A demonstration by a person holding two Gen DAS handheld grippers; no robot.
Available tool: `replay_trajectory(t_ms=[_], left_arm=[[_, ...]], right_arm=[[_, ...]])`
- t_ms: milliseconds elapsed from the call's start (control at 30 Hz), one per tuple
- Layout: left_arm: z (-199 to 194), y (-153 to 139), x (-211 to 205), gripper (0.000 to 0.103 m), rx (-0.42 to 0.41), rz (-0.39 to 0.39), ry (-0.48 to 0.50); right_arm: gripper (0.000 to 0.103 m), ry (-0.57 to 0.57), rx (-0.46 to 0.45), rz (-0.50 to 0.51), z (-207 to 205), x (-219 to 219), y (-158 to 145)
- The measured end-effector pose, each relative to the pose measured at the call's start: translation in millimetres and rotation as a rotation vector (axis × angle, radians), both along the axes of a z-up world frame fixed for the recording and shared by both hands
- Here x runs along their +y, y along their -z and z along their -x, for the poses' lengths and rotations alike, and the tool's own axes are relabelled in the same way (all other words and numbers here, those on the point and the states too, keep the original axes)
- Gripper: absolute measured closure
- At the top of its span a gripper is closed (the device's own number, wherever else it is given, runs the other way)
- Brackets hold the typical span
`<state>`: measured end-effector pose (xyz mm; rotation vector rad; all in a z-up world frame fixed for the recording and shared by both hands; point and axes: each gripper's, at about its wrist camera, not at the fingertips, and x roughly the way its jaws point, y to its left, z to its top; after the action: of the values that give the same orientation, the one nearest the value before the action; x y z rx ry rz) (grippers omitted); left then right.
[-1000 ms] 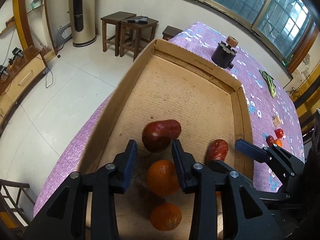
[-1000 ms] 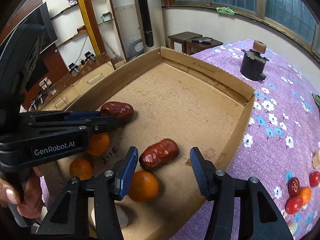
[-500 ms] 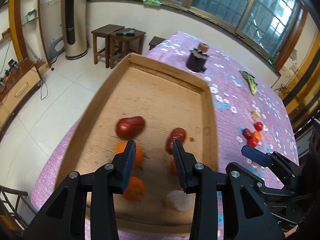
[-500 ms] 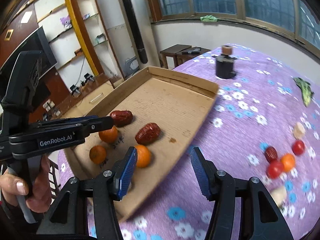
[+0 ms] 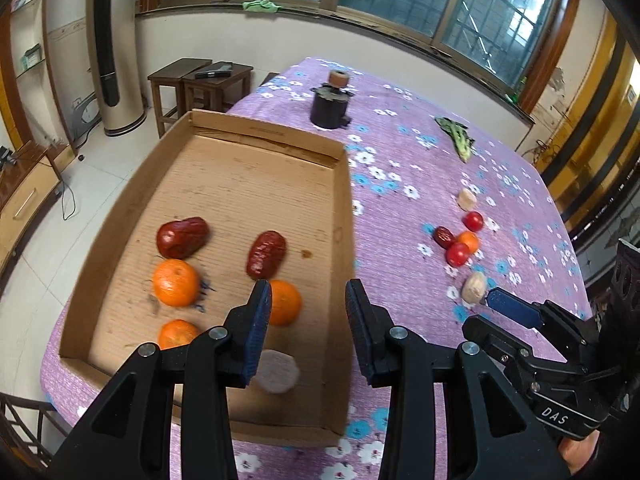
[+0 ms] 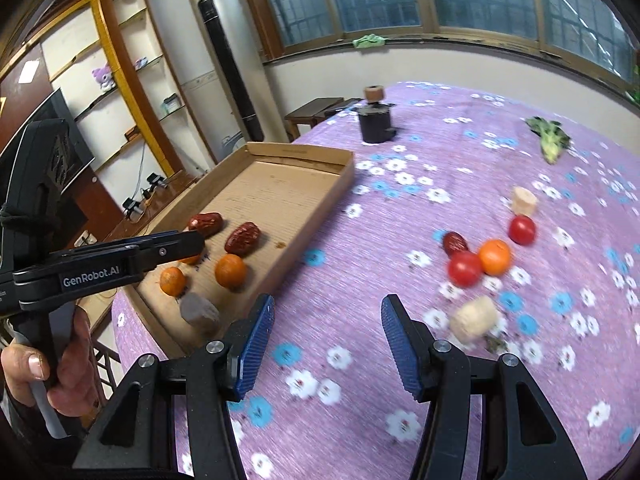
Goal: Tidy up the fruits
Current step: 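Move both open tools back to the remaining fruit on the tablecloth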
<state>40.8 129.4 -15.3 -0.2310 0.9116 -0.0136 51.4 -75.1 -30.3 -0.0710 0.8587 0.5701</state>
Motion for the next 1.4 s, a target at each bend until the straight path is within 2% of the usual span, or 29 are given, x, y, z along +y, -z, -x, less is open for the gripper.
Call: replay_trajectory(t_ms=[333, 367, 433, 900, 1200, 1400], left_arm=[[4.5, -0.7, -32.8, 0.067, 0.001, 0.003, 0.067], [4.4, -0.1, -35.9, 0.065, 0.004, 0.003, 0.074], [4.1, 1.6, -43.9, 0.055, 0.006, 0.000, 0.088], [2.4, 9.1, -80.6, 0.054, 0.025, -0.006, 0.168], [-9.1, 29.8, -125.8, 0.054, 0.061, 0.025, 0.275], [-27.1, 43.6, -156.5, 0.054, 0.083, 0.007, 0.331]], right_arm=[[0.046, 0.089, 0.002, -0.001, 9.3, -48.1, 2.2], [0.046, 0.098, 0.004, -0.001, 9.4, -52.6, 2.9], [0.046, 0.121, 0.010, 0.000, 8.8, -63.5, 5.4], [0.046, 0.176, 0.027, -0.008, 4.2, -92.3, 11.6], [0.046, 0.235, 0.014, 0.000, -26.3, -114.6, 9.2], [0.046, 0.267, 0.021, 0.001, -62.1, -122.8, 14.1]])
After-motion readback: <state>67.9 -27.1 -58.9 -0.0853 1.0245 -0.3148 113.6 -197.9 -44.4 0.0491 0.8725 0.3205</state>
